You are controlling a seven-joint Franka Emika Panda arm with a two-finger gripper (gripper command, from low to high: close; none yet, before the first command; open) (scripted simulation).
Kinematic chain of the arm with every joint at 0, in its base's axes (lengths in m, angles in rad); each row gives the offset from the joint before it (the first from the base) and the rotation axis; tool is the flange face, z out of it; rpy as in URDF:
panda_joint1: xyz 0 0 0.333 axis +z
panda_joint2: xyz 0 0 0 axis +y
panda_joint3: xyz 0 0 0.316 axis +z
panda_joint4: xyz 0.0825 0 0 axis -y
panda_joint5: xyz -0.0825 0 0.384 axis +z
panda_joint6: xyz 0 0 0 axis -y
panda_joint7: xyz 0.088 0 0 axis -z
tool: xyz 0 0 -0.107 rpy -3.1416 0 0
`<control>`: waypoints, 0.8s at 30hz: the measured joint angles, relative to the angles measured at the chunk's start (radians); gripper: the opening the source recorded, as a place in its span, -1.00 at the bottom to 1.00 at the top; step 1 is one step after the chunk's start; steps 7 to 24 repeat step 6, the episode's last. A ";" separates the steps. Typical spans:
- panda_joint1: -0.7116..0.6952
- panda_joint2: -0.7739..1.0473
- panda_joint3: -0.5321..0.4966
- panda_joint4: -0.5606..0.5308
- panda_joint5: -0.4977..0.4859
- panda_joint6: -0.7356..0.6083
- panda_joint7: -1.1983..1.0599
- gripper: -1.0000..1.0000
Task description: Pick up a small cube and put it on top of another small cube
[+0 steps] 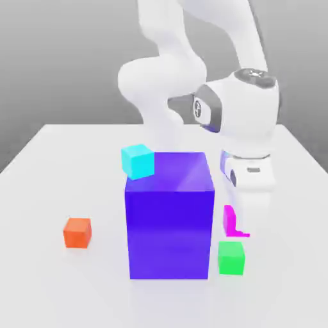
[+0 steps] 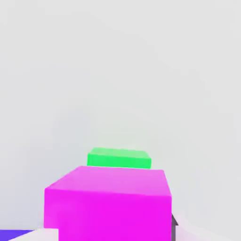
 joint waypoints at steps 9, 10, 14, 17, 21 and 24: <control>-0.010 0.122 0.022 0.002 0.061 0.116 -0.043 1.00; -0.010 0.122 0.022 0.002 0.061 0.116 -0.043 1.00; -0.010 0.122 0.022 0.002 0.061 0.116 -0.043 1.00; -0.010 0.122 0.022 0.002 0.061 0.116 -0.043 1.00; -0.010 0.122 0.022 0.002 0.061 0.116 -0.043 1.00; -0.010 0.122 0.022 0.002 0.061 0.116 -0.043 1.00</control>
